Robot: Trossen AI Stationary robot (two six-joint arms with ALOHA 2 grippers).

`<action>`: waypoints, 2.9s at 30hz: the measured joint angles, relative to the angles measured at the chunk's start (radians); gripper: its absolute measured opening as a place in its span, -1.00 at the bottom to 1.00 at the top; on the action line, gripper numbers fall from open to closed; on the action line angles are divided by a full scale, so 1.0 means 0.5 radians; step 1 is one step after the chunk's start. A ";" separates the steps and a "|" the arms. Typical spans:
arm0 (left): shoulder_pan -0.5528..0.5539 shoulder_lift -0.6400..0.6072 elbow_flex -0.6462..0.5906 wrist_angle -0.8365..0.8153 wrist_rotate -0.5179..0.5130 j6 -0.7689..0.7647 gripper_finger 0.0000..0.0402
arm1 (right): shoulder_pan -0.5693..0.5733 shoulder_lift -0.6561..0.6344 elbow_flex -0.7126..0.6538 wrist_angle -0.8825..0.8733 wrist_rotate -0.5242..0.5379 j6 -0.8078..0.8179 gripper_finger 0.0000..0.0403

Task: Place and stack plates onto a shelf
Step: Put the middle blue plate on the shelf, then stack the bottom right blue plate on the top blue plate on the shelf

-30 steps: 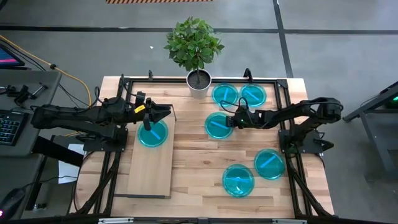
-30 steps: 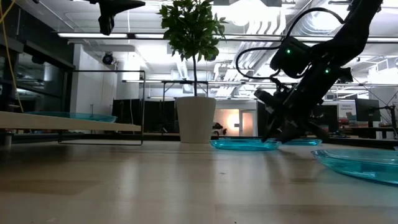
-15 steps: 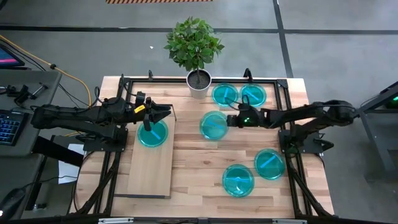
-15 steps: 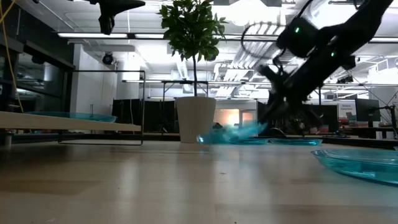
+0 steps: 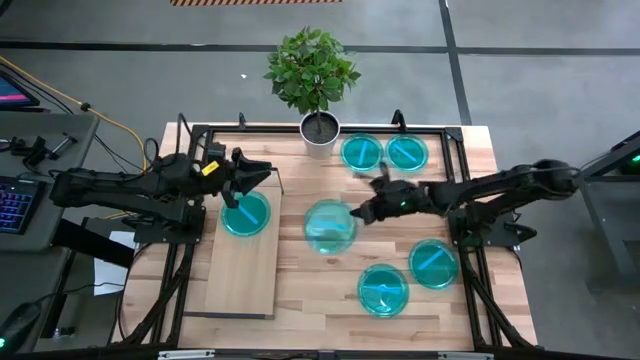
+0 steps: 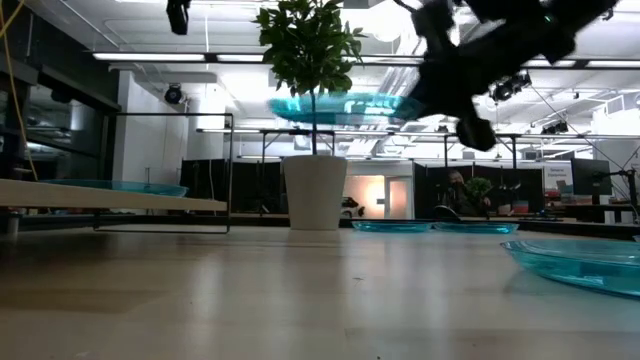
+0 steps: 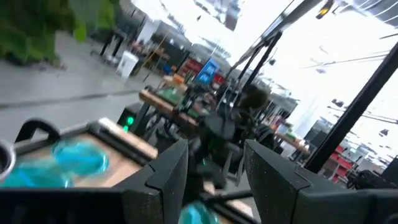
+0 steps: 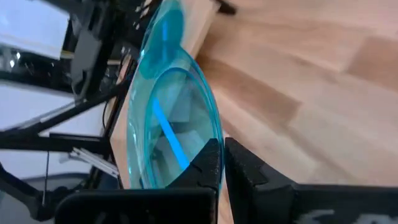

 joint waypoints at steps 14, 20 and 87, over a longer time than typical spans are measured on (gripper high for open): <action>0.001 0.000 0.000 0.076 0.009 0.069 -0.27 | 0.229 1.240 1.238 0.006 -0.024 -0.263 -1.00; 0.001 -0.001 0.000 0.074 0.038 0.072 -0.27 | 0.239 1.645 1.739 -0.116 -0.009 -0.094 -1.00; 0.000 0.000 0.000 0.059 0.038 0.079 -0.27 | 0.730 0.309 0.447 -1.404 0.463 0.878 -0.22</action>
